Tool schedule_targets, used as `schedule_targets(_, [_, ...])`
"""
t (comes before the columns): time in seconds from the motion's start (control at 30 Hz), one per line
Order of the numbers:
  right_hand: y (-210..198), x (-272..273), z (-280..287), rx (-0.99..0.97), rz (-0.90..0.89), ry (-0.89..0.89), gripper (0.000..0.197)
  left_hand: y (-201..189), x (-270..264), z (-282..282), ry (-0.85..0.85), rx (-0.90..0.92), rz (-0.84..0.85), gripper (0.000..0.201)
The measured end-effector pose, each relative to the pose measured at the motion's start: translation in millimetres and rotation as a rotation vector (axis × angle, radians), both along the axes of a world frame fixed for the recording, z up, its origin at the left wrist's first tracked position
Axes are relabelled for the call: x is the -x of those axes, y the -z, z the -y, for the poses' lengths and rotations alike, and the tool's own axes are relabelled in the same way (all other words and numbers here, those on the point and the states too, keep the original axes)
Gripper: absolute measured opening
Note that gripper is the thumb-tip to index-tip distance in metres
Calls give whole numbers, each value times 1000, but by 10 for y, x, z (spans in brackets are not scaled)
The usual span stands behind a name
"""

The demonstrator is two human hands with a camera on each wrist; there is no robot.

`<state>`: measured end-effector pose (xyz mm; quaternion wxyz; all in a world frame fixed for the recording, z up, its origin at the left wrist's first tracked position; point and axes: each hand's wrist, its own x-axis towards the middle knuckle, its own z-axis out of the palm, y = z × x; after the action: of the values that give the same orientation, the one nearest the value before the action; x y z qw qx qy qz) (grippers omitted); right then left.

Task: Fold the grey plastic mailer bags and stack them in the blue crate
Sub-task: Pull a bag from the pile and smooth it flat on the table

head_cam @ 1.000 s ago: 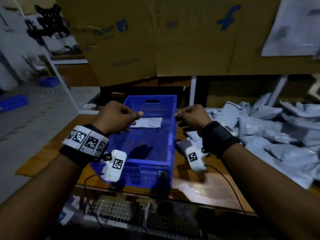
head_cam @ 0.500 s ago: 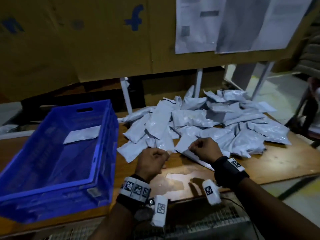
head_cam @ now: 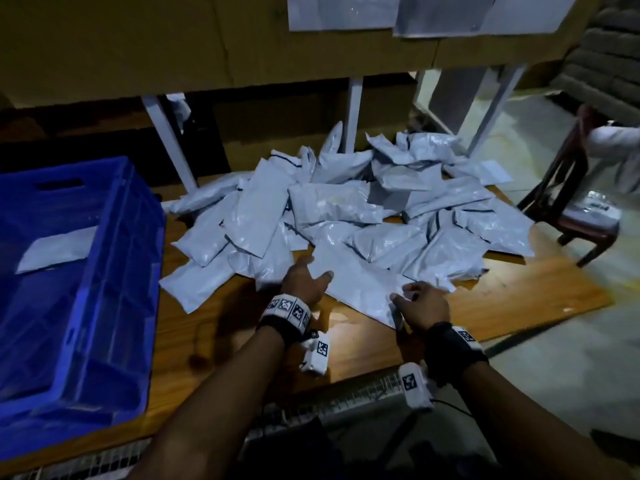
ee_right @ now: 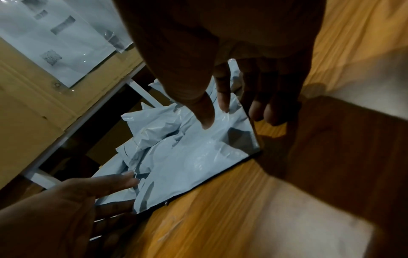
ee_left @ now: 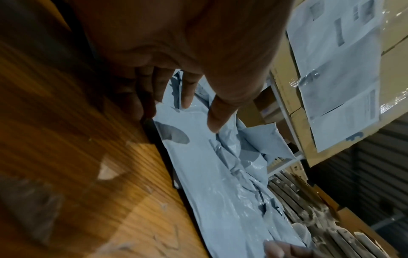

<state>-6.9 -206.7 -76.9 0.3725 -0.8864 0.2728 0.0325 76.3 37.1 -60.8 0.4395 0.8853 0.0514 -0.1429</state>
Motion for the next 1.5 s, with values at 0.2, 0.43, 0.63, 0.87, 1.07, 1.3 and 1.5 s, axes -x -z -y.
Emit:
schedule_targets(0.2, [71, 59, 179, -142, 88, -23, 15, -40, 257, -98, -144, -48, -12, 50])
schedule_targets(0.43, [65, 272, 343, -290, 226, -332, 20, 126, 1280, -645, -384, 78, -36, 40])
schedule_targets(0.63, [159, 309, 116, -16, 188, -509, 23, 226, 1785, -707, -411, -180, 70, 32])
schedule_targets(0.87, [186, 633, -601, 434, 374, -835, 51, 370, 1582, -308, 168, -623, 536, 56])
schedule_targets(1.07, [462, 754, -979, 530, 153, -899, 78, 556, 1450, -242, 416, -807, 265, 72])
schedule_targets(1.3, [511, 737, -950, 605, 112, -908, 78, 582, 1417, -243, 463, -834, 197, 74])
schedule_targets(1.5, [553, 735, -932, 617, 151, -902, 74, 558, 1410, -222, 471, -848, 173, 68])
